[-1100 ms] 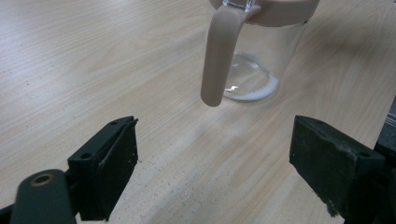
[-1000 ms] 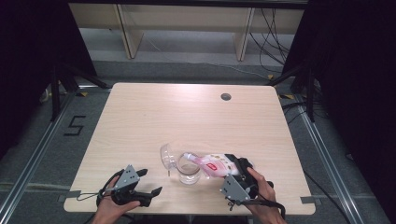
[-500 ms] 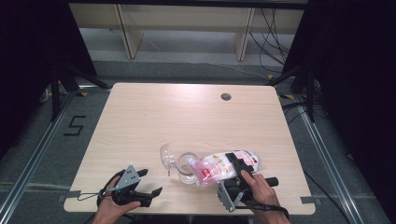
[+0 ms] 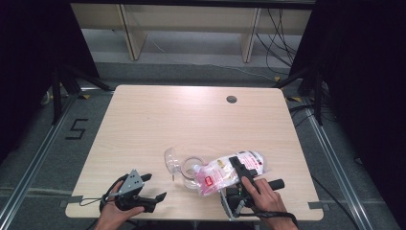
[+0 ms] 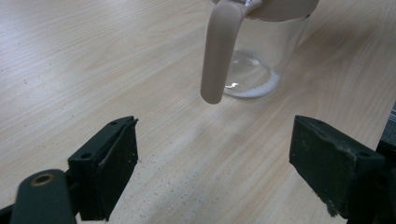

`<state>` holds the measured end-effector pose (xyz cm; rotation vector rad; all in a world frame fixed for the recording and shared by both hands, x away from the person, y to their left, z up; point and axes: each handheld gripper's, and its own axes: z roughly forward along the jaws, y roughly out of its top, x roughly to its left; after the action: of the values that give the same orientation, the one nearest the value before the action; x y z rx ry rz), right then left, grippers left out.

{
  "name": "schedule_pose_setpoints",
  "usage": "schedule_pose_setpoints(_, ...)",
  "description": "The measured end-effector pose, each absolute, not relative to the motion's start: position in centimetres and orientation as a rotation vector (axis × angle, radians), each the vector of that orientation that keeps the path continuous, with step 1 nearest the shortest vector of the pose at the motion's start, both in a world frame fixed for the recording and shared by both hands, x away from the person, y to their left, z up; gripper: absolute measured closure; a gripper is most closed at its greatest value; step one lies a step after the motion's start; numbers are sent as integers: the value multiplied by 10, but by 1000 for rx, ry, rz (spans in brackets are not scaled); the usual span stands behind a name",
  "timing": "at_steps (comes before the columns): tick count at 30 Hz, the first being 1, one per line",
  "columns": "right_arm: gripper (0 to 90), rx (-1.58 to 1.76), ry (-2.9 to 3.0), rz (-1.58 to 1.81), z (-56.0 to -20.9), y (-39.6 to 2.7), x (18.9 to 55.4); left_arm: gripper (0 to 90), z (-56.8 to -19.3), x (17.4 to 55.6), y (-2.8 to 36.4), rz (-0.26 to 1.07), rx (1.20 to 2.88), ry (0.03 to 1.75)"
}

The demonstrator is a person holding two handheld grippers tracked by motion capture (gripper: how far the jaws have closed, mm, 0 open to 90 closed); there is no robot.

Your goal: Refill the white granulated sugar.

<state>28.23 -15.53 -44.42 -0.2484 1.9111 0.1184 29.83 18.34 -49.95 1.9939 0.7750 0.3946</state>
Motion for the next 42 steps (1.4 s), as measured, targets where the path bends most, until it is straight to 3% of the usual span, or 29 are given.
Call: schedule_pose_setpoints(42,475,-398,1819,-22,-436,-153,287,152,-500,297,181,378,1976,801)
